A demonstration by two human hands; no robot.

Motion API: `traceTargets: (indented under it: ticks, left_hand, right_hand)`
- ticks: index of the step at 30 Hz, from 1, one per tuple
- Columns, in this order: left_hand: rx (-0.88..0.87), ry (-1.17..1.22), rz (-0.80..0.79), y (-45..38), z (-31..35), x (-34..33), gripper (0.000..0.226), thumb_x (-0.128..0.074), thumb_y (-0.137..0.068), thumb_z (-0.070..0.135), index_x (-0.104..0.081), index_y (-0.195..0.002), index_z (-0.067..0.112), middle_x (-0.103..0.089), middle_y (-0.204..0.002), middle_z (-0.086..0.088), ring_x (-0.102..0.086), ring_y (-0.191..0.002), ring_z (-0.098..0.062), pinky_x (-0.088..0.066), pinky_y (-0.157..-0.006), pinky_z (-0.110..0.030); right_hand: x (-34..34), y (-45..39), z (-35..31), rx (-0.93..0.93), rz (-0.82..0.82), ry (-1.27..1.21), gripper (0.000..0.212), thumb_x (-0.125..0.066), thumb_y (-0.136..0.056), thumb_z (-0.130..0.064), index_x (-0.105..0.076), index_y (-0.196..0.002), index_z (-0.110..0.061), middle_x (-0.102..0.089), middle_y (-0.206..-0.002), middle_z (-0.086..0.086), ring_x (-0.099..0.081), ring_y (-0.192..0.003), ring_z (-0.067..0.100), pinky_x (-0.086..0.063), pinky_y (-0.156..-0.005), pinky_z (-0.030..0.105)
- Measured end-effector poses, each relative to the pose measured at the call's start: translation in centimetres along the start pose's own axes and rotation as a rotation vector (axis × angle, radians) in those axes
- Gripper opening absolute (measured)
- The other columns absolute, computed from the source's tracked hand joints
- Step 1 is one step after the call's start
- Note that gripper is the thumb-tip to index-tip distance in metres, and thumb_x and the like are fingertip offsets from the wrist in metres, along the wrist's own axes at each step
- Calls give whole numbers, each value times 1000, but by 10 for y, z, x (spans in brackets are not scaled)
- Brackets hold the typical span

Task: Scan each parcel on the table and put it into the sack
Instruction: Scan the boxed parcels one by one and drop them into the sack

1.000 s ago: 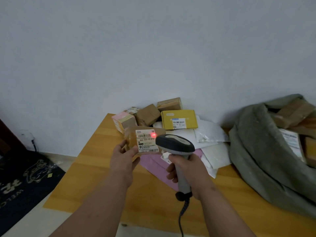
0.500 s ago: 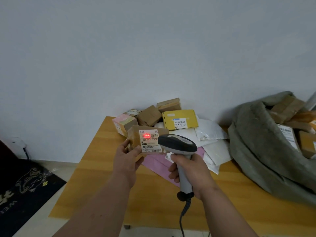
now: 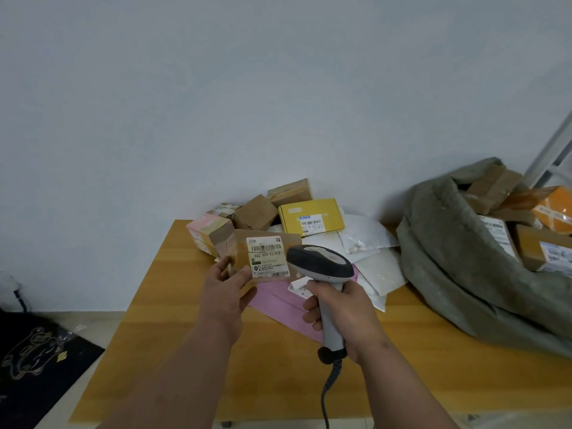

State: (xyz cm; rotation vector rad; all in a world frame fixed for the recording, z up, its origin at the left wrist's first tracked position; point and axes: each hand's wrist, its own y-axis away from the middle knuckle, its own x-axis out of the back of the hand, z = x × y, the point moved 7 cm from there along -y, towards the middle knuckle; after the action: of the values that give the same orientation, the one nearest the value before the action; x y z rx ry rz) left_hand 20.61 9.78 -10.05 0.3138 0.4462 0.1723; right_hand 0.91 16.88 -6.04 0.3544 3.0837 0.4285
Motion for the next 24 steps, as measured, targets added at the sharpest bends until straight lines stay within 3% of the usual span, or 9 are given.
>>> traceTargets:
  ticks: [5, 10, 13, 15, 18, 24]
  left_hand:
    - [4, -23, -30, -1, -12, -39, 38, -62, -93, 10, -51, -127, 25, -69, -113, -11, -65, -108, -26, -53, -94, -44]
    - [0, -13, -59, 4, -31, -103, 27, -60, -96, 20, -55, -122, 21, -70, -99, -5, -62, -93, -21, -50, -84, -37]
    - [7, -16, -95, 13, -47, -153, 23, -58, -97, 23, -56, -119, 18, -66, -86, -2, -60, -86, -21, -48, -82, -38]
    - [6, -27, -134, 21, -57, -189, 19, -57, -97, 23, -56, -116, 17, -66, -85, -2, -60, -85, -21, -49, -78, -36]
    - [3, -43, -190, 33, -71, -238, 16, -56, -98, 21, -55, -113, 18, -69, -90, -3, -63, -83, -20, -49, -70, -32]
    - [-44, -144, -264, 47, -92, -309, 22, -57, -97, 24, -57, -118, 17, -73, -95, -3, -64, -95, -25, -48, -88, -40]
  right_hand:
    - [48, -11, -2, 50, 140, -45, 11, -70, -89, -18, -69, -96, -10, -75, -78, 3, -73, -68, 20, -55, -57, 28]
    - [124, -25, -4, 90, 298, -123, 7, -72, -87, -24, -68, -93, -25, -75, -81, -4, -73, -85, 21, -62, -79, 46]
    - [178, -30, -12, 117, 361, -220, 12, -71, -89, -25, -63, -91, -33, -71, -91, -6, -70, -92, 20, -61, -81, 47]
    - [211, -35, -13, 107, 380, -260, 14, -72, -88, -31, -63, -99, -31, -71, -97, -1, -69, -95, 20, -60, -83, 48]
    - [251, -43, -11, 78, 376, -315, 35, -74, -85, -37, -66, -116, -23, -75, -102, 4, -73, -94, 24, -61, -80, 50]
    - [312, -50, -16, 134, 319, -507, 40, -78, -82, -36, -66, -118, -24, -76, -109, 5, -72, -100, 29, -58, -88, 53]
